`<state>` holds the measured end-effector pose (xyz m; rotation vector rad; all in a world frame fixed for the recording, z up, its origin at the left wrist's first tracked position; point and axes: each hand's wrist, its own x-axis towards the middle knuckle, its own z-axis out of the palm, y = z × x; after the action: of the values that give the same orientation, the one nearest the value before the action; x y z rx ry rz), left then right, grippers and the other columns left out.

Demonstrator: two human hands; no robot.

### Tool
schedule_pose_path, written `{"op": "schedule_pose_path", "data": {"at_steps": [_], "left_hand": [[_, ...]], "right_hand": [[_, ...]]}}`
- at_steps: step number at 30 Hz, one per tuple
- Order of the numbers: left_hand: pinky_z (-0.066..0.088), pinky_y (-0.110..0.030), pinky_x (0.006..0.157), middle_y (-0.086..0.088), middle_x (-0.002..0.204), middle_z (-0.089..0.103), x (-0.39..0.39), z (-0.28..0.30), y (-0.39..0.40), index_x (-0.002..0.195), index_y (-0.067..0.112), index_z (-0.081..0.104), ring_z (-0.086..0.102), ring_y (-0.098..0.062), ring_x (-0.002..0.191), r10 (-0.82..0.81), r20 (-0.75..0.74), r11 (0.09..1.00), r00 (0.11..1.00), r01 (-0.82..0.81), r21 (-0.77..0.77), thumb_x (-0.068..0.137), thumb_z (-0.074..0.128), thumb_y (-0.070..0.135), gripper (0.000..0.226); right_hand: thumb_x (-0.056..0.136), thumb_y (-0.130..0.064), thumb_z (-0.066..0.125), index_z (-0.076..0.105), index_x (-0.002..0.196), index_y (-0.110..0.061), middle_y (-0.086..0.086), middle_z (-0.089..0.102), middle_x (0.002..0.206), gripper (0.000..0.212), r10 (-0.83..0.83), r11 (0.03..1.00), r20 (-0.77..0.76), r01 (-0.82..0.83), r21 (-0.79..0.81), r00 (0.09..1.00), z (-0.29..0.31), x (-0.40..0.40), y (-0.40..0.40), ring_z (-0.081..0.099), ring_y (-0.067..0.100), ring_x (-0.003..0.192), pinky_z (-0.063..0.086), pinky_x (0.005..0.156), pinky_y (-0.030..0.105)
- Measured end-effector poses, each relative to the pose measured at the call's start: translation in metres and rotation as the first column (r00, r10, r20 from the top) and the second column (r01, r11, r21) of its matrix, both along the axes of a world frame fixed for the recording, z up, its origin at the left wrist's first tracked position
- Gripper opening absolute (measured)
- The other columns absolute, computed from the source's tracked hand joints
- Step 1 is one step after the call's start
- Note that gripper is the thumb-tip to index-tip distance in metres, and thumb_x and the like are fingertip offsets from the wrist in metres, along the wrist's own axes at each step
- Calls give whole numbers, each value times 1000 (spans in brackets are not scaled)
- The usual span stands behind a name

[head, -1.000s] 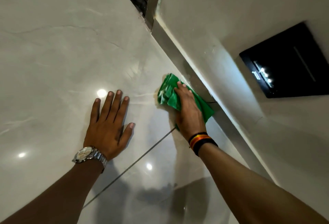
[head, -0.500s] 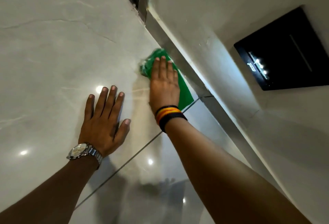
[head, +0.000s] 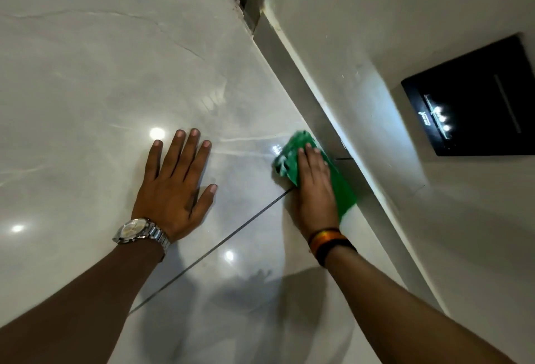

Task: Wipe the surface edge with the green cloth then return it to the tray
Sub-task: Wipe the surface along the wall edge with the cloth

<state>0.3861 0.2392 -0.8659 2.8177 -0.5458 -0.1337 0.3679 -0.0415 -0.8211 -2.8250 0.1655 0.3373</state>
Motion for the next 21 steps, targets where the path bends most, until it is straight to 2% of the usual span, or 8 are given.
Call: {"op": "schedule_pose_path", "data": {"at_steps": [1,4,8,10,12,14,18,21], "left_hand": [[2,-56,136,-13,181,12,0,0,0,171,15,15,7,-31,168,2,4,1000,1000,-2,-2,105,28,52,77],[4,-57,136,-13,180,14,0,1,0,171,15,16,9,-32,168,3,10,1000,1000,-3,-9,105,29,51,76],[5,-58,135,-13,180,14,0,1,0,171,15,16,9,-32,168,1,9,1000,1000,-1,-3,103,32,50,78],[3,-57,136,-13,180,14,-1,1,-1,171,15,16,8,-31,168,6,10,1000,1000,-6,-9,103,33,49,78],[0,-55,136,-13,180,14,-1,1,-1,171,15,16,8,-31,168,8,2,1000,1000,-8,-11,103,33,49,78],[-1,-54,136,-13,181,13,-1,0,-1,171,16,16,7,-31,168,5,-2,1000,1000,-5,-9,103,33,50,78],[-2,-54,136,-13,181,11,0,-1,0,171,16,13,6,-31,168,1,-3,1000,1000,-1,9,104,30,52,78],[-1,-54,136,-13,181,12,0,-1,0,171,16,15,7,-31,168,6,-1,1000,1000,-6,-2,104,29,53,78]], "right_hand": [[82,10,41,23,155,-8,12,23,163,77,-24,1000,21,24,4,999,-3,20,12,17,29,151,19,122,50],[88,-7,57,25,155,-12,11,24,162,74,-97,995,88,94,40,991,-9,54,51,18,28,151,13,124,46],[81,6,59,23,156,-17,7,25,163,85,41,998,118,-47,47,992,-12,-7,59,14,24,152,3,121,40],[78,5,61,21,156,-19,3,20,164,92,-4,999,71,0,53,997,-10,-62,34,9,20,153,8,123,41],[78,5,58,20,157,-21,-1,17,164,91,-142,988,3,141,61,990,-5,-109,0,8,18,153,22,121,48],[80,7,51,18,157,-23,-4,14,164,90,-256,964,-67,259,51,964,0,-123,-29,8,17,153,27,118,54],[82,-5,54,19,155,-21,4,23,163,82,-197,980,-71,199,23,978,0,-68,-46,18,23,151,30,117,53],[79,7,56,22,154,-15,8,28,161,86,-117,993,18,116,21,993,-6,-15,-18,22,23,150,26,121,44]]}}
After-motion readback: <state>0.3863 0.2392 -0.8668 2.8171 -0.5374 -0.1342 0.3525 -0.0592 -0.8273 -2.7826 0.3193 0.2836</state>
